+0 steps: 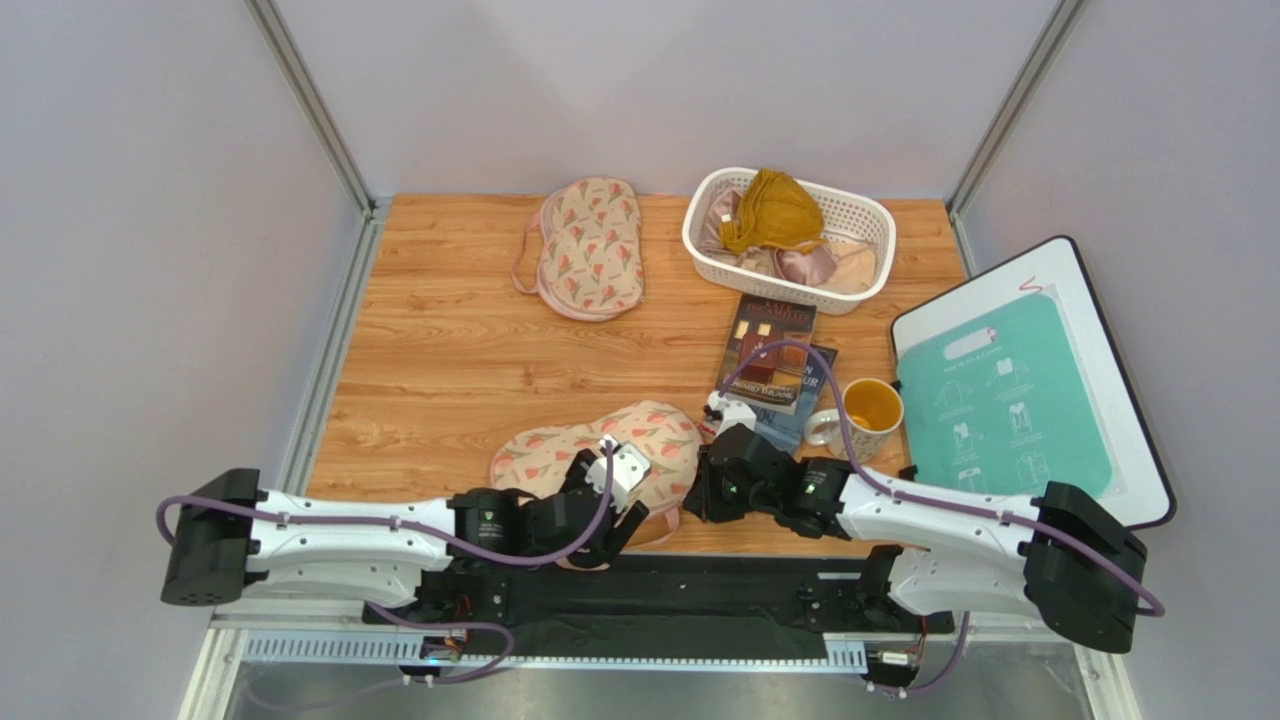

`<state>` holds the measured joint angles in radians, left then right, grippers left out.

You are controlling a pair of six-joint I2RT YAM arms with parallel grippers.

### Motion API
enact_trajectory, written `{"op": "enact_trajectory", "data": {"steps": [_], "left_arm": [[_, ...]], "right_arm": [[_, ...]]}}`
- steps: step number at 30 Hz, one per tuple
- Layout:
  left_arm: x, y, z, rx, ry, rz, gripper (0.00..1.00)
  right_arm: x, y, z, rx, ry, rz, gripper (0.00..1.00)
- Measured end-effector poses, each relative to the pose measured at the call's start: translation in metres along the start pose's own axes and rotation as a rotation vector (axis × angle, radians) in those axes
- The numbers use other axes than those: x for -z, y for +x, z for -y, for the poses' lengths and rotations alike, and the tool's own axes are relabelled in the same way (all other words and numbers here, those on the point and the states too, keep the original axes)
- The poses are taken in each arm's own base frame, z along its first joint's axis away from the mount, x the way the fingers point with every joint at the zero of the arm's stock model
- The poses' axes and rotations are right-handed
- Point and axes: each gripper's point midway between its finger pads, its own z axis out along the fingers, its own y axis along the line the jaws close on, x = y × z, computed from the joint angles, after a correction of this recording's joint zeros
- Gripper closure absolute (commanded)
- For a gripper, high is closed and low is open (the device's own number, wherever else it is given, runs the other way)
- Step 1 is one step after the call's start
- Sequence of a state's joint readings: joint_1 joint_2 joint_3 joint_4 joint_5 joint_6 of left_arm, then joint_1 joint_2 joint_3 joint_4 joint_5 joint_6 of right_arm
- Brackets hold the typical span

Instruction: Unzip the laundry bag and remove the bra

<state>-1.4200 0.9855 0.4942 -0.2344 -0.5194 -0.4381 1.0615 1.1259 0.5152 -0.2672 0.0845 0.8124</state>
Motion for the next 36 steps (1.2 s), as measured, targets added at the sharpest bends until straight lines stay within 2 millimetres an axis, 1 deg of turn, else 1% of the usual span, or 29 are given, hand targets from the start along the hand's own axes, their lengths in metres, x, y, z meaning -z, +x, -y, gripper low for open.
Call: {"op": "enact_trajectory", "data": {"steps": [4,8,12,16,23,24,26,29,30,32,33,35,36], "left_arm": [[-0.008,-0.009,0.016,-0.022,0.040,0.007,0.27],[-0.023,-0.015,0.034,-0.053,0.070,-0.007,0.27],[-0.035,-0.019,0.047,-0.075,0.090,-0.011,0.27],[-0.045,-0.018,0.052,-0.089,0.086,-0.013,0.29],[-0.056,-0.007,0.049,-0.109,0.049,-0.038,0.35],[-0.057,-0.006,0.049,-0.111,0.043,-0.039,0.39],[-0.060,-0.004,0.047,-0.115,0.028,-0.044,0.42],[-0.063,-0.002,0.042,-0.118,-0.005,-0.043,0.53],[-0.064,-0.002,0.040,-0.118,-0.019,-0.041,0.58],[-0.065,-0.002,0.036,-0.116,-0.042,-0.038,0.66],[-0.066,-0.002,0.035,-0.117,-0.051,-0.037,0.75],[-0.066,-0.002,0.033,-0.114,-0.063,-0.033,0.85],[-0.066,-0.002,0.032,-0.113,-0.066,-0.031,0.96]], "right_arm": [[0.000,0.000,0.000,0.000,0.000,-0.001,1.00],[0.000,0.000,0.000,0.000,-0.001,-0.001,1.00],[0.000,0.001,-0.001,0.000,-0.005,-0.005,1.00],[0.000,0.001,-0.001,0.000,-0.006,-0.006,1.00],[0.000,0.002,-0.002,0.000,-0.012,-0.010,1.00],[0.000,0.002,-0.002,0.000,-0.013,-0.010,1.00],[0.000,0.002,-0.003,0.000,-0.014,-0.010,1.00],[0.000,0.002,-0.003,-0.001,-0.016,-0.012,1.00],[0.000,0.002,-0.003,-0.001,-0.016,-0.012,1.00],[0.001,0.002,-0.004,-0.001,-0.019,-0.014,1.00],[0.001,0.002,-0.004,-0.001,-0.019,-0.014,1.00],[0.001,0.002,-0.004,-0.001,-0.020,-0.014,1.00],[0.001,0.002,-0.004,-0.001,-0.021,-0.013,1.00]]}}
